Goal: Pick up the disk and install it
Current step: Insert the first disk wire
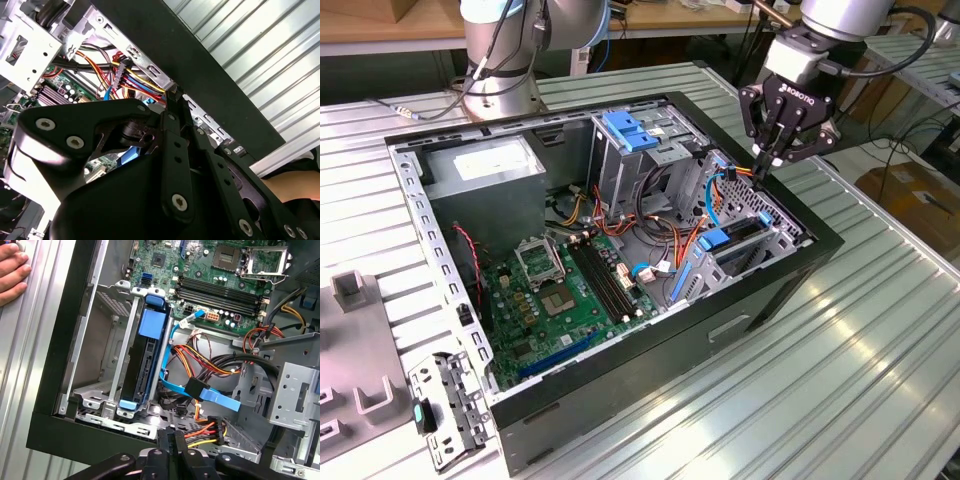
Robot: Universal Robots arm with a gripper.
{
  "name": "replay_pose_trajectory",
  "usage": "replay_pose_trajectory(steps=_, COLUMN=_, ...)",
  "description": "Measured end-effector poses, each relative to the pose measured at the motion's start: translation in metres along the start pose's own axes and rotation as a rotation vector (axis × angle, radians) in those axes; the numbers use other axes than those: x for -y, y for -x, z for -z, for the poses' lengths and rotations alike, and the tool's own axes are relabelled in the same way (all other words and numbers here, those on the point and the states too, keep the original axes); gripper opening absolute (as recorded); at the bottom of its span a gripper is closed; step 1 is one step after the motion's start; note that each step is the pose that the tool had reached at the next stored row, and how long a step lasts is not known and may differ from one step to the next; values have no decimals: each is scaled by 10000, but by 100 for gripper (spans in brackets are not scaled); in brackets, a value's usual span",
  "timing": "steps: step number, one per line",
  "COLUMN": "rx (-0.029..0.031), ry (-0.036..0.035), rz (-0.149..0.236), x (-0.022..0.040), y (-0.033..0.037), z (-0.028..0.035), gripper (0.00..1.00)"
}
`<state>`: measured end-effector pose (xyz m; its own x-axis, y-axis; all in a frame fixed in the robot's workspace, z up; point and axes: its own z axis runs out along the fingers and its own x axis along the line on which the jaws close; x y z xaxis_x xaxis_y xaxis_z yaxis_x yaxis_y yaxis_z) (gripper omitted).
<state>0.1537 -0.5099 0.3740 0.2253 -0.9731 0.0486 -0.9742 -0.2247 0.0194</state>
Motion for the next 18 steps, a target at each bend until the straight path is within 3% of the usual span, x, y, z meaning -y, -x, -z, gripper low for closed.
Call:
replay_pose_trajectory(steps=10, rx=30, ry=74, rz=-1547, x=-4, y=1, z=-1, gripper=16)
replay_pose_trajectory(steps=18, rx=35, ry=86, rz=-1783, x=-62, y=15, z=-1, gripper=16)
